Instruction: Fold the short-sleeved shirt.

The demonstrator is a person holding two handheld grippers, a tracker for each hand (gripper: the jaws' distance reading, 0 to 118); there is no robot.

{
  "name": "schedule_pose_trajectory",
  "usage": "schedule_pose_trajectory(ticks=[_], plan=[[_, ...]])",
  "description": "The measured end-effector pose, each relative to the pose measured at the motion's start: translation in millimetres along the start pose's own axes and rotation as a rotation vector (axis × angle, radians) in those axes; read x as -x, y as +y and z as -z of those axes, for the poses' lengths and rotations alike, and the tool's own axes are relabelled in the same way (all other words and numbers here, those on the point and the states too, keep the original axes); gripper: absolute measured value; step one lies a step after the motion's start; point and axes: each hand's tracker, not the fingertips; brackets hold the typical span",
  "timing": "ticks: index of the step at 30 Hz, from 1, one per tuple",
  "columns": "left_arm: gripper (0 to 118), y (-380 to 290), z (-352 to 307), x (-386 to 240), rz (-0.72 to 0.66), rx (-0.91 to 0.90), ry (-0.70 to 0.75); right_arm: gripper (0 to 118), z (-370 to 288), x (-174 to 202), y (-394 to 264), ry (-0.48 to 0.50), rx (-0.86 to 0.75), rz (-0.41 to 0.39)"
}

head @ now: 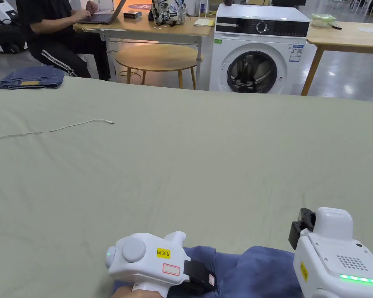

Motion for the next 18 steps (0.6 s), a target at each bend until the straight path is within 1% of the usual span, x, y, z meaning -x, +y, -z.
schedule_pose_trajectory(ticks=[1,2,3,6,7,10,11,14,18], plan=[[5,1,-4,-2,0.006,0.001,0.008,0,0,0,0,0.000,0.000,0.001],[11,2,-11,-4,0.010,0.000,0.012,0,0,0,0,0.001,0.000,0.002],[22,3,-21,-6,0.013,-0.009,0.013,0,0,0,0,0.002,0.001,0.003],[34,7,-61,-3,0.035,-0.091,-0.010,0,-1,0,1,0.002,-0.002,0.001],[43,4,-85,-9,0.028,-0.123,-0.019,0,-1,0,2,0.003,-0.002,0.000],[72,6,-130,11,0.005,-0.202,0.019,0,0,-1,2,0.006,-0.005,0.000],[77,7,-142,22,-0.001,-0.222,0.040,0,1,0,2,0.007,-0.005,0.000],[77,2,-166,53,-0.044,-0.242,0.096,0,1,2,1,0.013,-0.009,0.001],[77,-4,-171,96,-0.106,-0.194,0.091,0,3,4,0,0.017,-0.010,-0.001]])
